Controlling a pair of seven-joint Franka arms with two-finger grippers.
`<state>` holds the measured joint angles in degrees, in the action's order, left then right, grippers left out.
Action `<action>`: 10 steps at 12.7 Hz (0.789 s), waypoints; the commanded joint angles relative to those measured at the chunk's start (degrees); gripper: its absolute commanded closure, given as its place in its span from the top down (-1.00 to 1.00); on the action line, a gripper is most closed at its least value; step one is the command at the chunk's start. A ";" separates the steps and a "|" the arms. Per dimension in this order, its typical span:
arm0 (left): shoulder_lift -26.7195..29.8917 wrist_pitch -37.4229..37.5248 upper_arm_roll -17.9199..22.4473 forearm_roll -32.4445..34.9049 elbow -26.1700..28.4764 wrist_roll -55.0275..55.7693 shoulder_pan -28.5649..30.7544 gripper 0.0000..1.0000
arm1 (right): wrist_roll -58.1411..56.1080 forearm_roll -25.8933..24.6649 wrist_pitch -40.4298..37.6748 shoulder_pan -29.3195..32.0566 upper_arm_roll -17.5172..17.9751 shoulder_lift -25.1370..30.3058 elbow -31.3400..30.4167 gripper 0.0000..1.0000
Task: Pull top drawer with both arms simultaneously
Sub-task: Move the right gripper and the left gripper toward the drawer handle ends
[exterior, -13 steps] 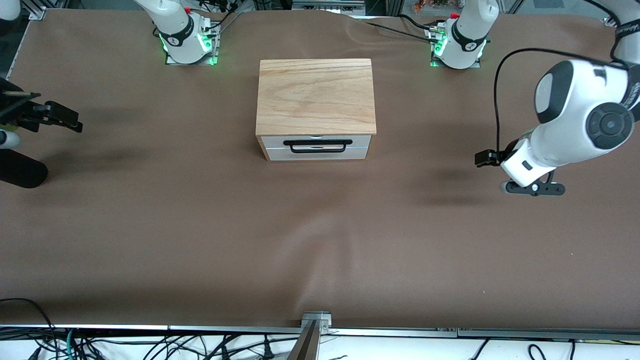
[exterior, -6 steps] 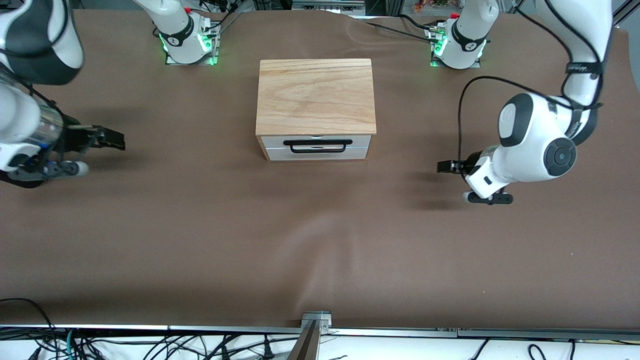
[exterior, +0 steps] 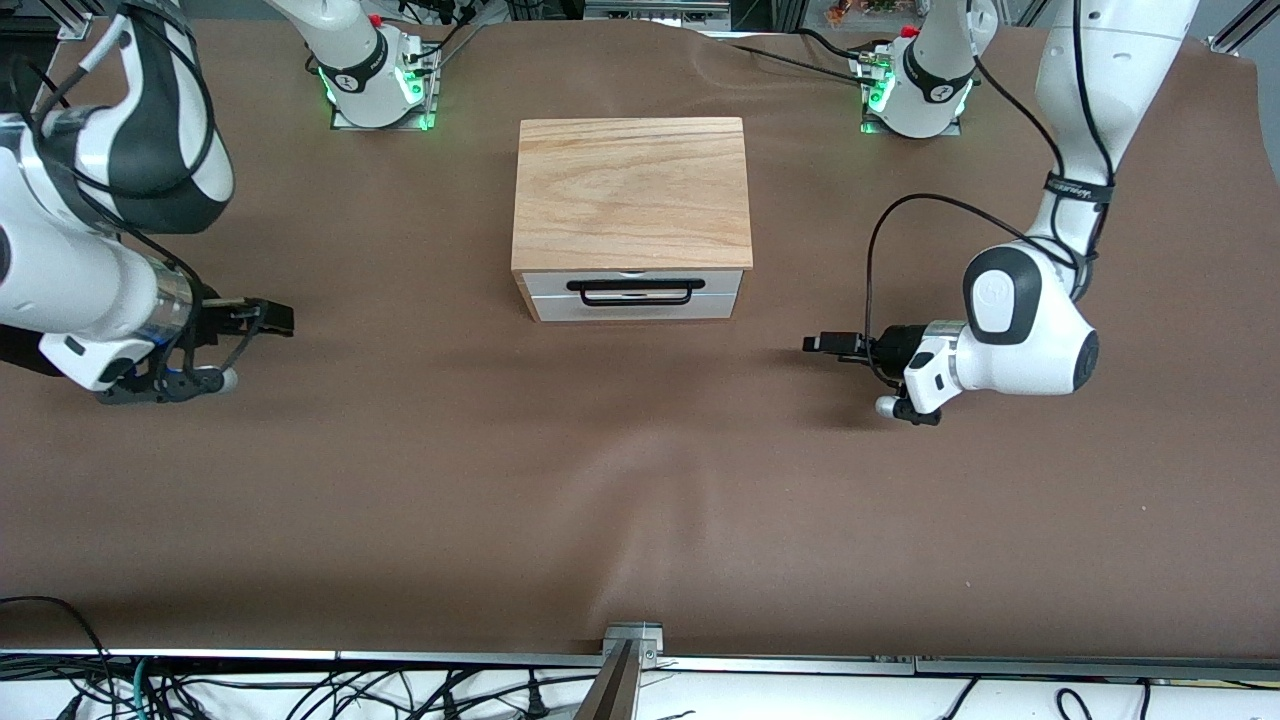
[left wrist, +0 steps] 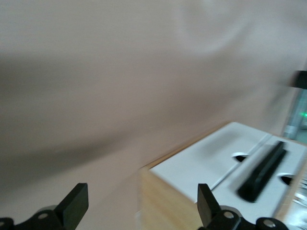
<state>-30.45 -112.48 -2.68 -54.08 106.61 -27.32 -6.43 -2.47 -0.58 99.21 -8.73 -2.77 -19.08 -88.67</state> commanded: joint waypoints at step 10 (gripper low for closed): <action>-5.93 9.82 -6.73 -37.40 6.69 -34.01 1.51 0.86 | -1.39 50.01 16.25 -2.08 0.04 -8.08 -7.38 1.00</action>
<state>-35.82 -103.12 -8.60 -88.27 112.35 -57.58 -5.31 -2.21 42.36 111.80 -10.75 -3.04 -28.40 -92.14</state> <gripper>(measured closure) 0.013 0.000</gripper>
